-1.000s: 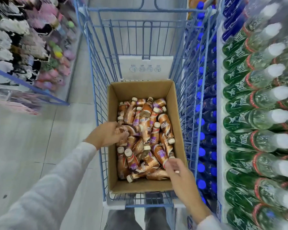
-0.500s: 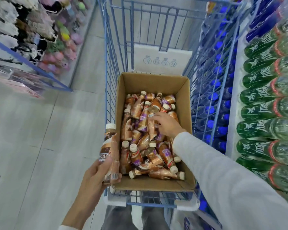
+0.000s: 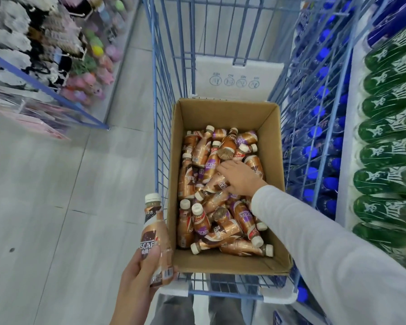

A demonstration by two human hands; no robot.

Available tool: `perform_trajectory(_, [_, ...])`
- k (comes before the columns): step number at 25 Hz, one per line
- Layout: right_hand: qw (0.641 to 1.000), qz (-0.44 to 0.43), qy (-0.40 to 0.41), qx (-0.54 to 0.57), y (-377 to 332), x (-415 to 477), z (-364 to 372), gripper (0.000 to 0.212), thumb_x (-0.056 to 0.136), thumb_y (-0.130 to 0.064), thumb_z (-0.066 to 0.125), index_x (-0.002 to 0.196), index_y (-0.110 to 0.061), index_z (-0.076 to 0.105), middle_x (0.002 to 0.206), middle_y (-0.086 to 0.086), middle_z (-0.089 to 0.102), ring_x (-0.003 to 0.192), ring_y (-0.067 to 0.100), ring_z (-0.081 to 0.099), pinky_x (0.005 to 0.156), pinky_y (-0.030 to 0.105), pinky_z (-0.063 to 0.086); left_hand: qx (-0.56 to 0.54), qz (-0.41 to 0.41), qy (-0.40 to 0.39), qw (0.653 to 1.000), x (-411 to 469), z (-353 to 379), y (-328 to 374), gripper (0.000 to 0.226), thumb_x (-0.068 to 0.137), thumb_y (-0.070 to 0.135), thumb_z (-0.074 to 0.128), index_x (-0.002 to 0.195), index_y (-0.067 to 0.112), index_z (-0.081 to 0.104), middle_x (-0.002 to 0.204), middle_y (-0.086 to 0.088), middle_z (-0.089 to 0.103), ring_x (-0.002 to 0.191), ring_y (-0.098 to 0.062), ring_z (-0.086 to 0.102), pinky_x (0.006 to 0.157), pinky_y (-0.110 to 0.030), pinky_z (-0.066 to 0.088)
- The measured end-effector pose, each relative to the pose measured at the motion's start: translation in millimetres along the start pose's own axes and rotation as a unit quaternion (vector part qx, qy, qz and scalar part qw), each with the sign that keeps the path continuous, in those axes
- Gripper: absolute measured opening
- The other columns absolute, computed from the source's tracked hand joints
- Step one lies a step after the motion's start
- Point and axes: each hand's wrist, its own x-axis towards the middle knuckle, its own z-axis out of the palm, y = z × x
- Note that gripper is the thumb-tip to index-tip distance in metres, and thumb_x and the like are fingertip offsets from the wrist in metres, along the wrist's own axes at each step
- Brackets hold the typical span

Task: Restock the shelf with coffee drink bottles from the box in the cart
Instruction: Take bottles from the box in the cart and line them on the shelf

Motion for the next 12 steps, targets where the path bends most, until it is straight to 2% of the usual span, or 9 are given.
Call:
perform_trajectory(3, [0.978,0.099,0.053,0.178,-24,-47,-6,0.082,0.079,-0.062,0.071,0.141,-0.017,0.043,0.139,0.004,0.051,0.128,0.023,0.047,0.106,0.040,0.042,0.014,0.015,-0.038,0.999,-2,7,12,0.050,0.077,0.042,0.074,0.116,0.011,0.067,0.104,-0.017,0.074,0.092,-0.039,0.073,0.074,-0.044,0.061])
perform_trajectory(5, [0.925,0.162,0.111,0.326,-50,-92,-19,0.078,0.075,-0.065,0.073,0.137,-0.026,0.045,0.131,-0.004,0.054,0.118,0.016,0.053,0.097,0.037,0.049,0.027,0.029,-0.081,0.996,-11,14,28,0.058,0.076,0.046,0.082,0.119,0.009,0.066,0.103,-0.018,0.074,0.091,-0.041,0.073,0.080,-0.048,0.059])
perform_trajectory(6, [0.885,0.190,0.137,0.402,-65,-116,-27,0.076,0.074,-0.065,0.074,0.136,-0.032,0.045,0.129,-0.008,0.054,0.115,0.011,0.054,0.095,0.034,0.050,0.037,0.036,-0.107,0.993,-15,17,36,0.058,0.077,0.046,0.082,0.119,0.009,0.066,0.103,-0.018,0.075,0.091,-0.040,0.073,0.082,-0.048,0.058])
perform_trajectory(8, [0.782,0.231,0.202,0.542,-98,-159,-47,0.070,0.071,-0.066,0.076,0.131,-0.042,0.048,0.124,-0.016,0.059,0.108,0.003,0.059,0.095,0.033,0.052,0.067,0.058,-0.154,0.984,-23,25,53,0.055,0.078,0.046,0.080,0.120,0.013,0.067,0.105,-0.014,0.076,0.094,-0.034,0.075,0.087,-0.047,0.056])
perform_trajectory(10, [0.666,0.262,0.284,0.638,-130,-200,-69,0.058,0.072,-0.064,0.078,0.121,-0.049,0.052,0.114,-0.015,0.066,0.102,0.002,0.064,0.093,0.033,0.054,0.109,0.087,-0.206,0.969,-32,40,68,0.069,0.070,0.059,0.081,0.126,0.021,0.065,0.115,-0.006,0.075,0.104,-0.027,0.073,0.096,-0.048,0.053])
perform_trajectory(12, [0.564,0.288,0.361,0.685,-156,-239,-86,0.060,0.070,-0.066,0.078,0.123,-0.045,0.056,0.111,-0.011,0.070,0.105,0.009,0.067,0.094,0.034,0.054,0.148,0.111,-0.245,0.952,-48,60,79,0.087,0.061,0.073,0.081,0.134,0.031,0.059,0.128,0.003,0.069,0.114,-0.020,0.068,0.104,-0.050,0.049])
